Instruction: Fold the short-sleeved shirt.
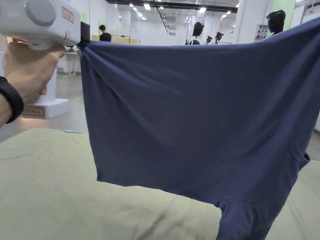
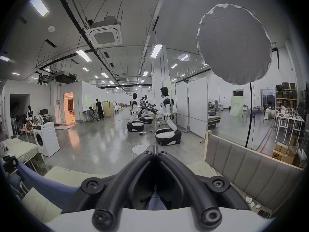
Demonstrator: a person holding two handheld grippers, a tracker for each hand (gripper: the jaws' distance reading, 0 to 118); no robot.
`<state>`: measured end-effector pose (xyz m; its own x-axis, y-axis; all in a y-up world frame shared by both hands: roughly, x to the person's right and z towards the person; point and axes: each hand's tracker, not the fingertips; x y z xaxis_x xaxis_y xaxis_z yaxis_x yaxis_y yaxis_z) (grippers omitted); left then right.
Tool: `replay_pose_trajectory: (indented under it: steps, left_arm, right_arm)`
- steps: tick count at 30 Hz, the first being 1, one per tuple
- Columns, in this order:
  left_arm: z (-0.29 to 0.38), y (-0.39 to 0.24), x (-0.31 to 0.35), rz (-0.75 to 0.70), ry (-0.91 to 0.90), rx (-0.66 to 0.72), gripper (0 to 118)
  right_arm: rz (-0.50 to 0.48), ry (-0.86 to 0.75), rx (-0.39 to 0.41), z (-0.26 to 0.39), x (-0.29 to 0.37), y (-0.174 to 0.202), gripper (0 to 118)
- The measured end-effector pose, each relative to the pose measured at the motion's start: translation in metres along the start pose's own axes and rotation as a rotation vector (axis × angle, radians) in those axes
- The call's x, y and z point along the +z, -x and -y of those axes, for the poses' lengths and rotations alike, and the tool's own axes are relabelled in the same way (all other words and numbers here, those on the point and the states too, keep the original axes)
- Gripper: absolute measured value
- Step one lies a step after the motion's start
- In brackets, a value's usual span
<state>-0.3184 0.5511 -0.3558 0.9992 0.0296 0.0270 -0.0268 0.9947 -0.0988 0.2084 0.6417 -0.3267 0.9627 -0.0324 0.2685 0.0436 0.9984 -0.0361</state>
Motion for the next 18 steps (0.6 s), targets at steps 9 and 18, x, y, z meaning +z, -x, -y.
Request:
replay_pose_trajectory:
  steps: [9, 18]
  left_arm:
    - [0.06, 0.003, 0.009, 0.046, 0.09, 0.037, 8]
    - [0.146, 0.018, 0.12, 0.148, 0.164, 0.068, 7]
  right_arm:
    - [-0.053, 0.082, 0.029, 0.057, 0.018, -0.019, 0]
    - [-0.148, 0.133, 0.078, 0.145, 0.131, -0.066, 0]
